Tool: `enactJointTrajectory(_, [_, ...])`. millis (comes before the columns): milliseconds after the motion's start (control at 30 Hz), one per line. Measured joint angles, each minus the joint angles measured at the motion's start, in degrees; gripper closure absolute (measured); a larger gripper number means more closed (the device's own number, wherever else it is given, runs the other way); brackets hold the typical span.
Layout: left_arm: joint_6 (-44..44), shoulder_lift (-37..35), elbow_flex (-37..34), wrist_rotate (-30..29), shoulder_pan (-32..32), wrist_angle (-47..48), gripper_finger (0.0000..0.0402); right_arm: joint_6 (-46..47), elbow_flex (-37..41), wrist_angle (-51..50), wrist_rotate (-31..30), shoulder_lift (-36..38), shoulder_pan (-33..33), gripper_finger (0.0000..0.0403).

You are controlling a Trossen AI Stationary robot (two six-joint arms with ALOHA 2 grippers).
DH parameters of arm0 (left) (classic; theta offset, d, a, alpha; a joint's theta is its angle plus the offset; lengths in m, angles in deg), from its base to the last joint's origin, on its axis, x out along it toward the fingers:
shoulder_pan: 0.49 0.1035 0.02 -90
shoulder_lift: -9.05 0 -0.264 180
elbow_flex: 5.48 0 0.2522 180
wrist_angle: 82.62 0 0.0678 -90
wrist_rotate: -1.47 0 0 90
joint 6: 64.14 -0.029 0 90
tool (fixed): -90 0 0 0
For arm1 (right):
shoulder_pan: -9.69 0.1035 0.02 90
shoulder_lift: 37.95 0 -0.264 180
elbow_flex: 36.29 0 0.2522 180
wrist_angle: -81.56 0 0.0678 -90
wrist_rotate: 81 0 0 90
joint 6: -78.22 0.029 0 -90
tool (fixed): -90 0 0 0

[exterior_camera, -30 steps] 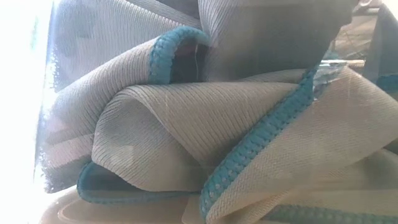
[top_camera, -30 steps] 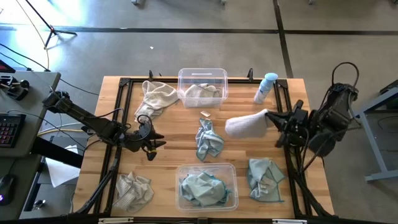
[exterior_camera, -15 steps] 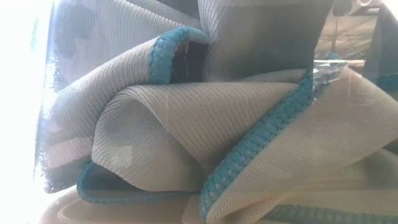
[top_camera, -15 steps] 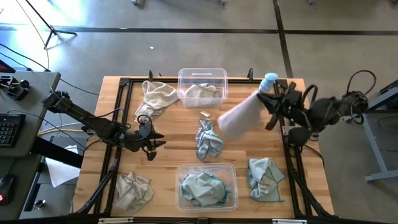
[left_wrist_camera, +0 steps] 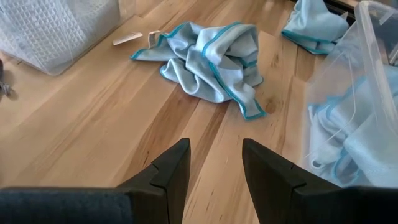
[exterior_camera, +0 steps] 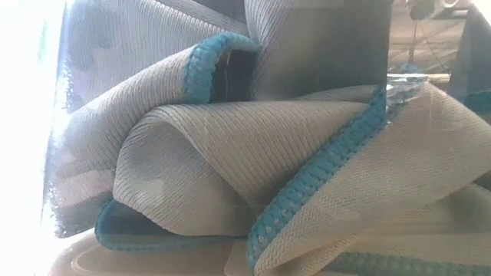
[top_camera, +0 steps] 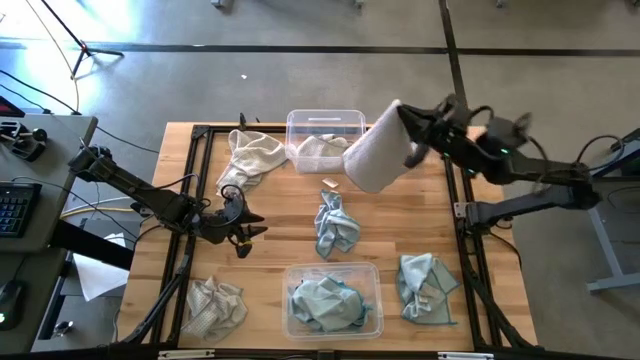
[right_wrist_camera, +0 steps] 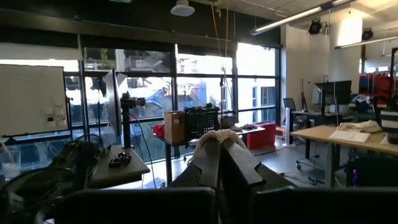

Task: Sort microfiber towel by color & place in baskets
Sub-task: Put the bottom right white towel into the top transparent bin

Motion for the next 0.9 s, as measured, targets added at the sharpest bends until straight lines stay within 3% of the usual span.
enactJointTrajectory(233, [-0.1,0.0,0.0,0.0,0.0,-0.4,0.0268,6.2,0.0,9.4,12.7,-7.9,-11.9,0.0403])
enactJointTrajectory(500, [-0.8,0.0,0.0,0.0,0.0,-0.5,0.0268,12.6,0.0,21.7,22.4,-17.2,-22.8,0.0403])
enactJointTrajectory(900, [-1.7,0.0,0.0,0.0,0.0,-0.5,0.0268,20.5,0.0,27.0,30.8,-32.9,-28.1,0.0403])
